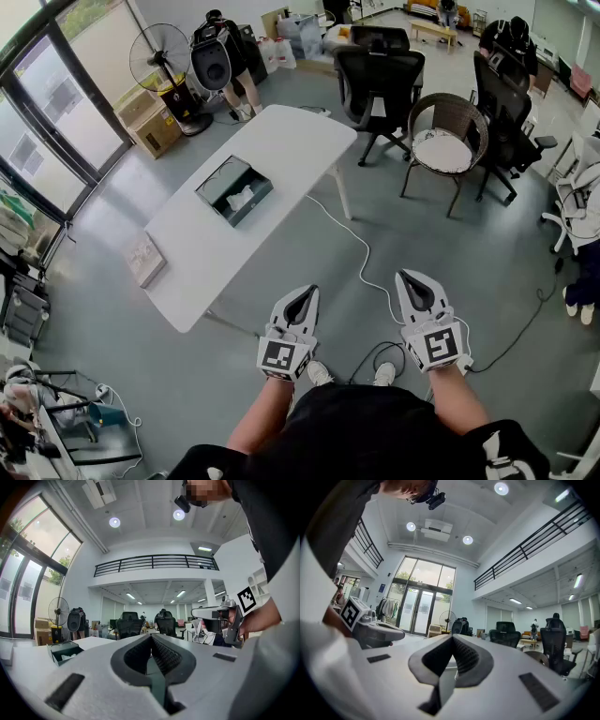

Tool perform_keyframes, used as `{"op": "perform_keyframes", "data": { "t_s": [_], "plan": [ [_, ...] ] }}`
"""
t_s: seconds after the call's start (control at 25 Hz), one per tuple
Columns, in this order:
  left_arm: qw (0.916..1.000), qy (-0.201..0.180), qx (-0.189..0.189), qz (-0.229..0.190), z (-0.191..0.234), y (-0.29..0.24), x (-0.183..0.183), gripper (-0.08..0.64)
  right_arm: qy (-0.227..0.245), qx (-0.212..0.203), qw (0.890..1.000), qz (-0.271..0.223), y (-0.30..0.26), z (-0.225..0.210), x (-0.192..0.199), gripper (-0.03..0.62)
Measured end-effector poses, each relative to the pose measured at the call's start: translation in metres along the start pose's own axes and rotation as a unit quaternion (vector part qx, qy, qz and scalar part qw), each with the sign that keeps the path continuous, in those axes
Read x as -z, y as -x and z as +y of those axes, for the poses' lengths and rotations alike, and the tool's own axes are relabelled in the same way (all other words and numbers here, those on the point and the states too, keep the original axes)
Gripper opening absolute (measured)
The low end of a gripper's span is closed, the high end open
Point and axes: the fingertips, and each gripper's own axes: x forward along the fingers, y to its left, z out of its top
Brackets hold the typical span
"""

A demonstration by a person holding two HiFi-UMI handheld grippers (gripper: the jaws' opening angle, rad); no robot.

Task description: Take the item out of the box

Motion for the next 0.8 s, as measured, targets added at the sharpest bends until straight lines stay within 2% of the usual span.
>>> {"op": "perform_keyframes", "data": {
  "t_s": [0.32,0.44,0.64,0.8],
  "plan": [
    [1.0,0.0,0.009,0.0,0.01,0.001,0.004,0.01,0.002,0.001,1.0,0.012,-0.013,0.009,0.007,0.005],
    [0.9999,-0.004,0.011,0.004,0.025,0.008,0.007,0.009,-0.007,0.001,1.0,0.011,-0.024,0.022,0.01,0.005],
    [0.9999,-0.002,0.012,-0.002,0.049,0.025,0.007,0.01,0.016,-0.006,1.0,0.02,-0.044,0.049,0.011,0.006],
    [0.9998,-0.01,0.016,0.004,0.077,0.041,0.013,0.011,-0.001,0.002,1.0,0.024,-0.062,0.068,0.015,0.005]
  ]
}}
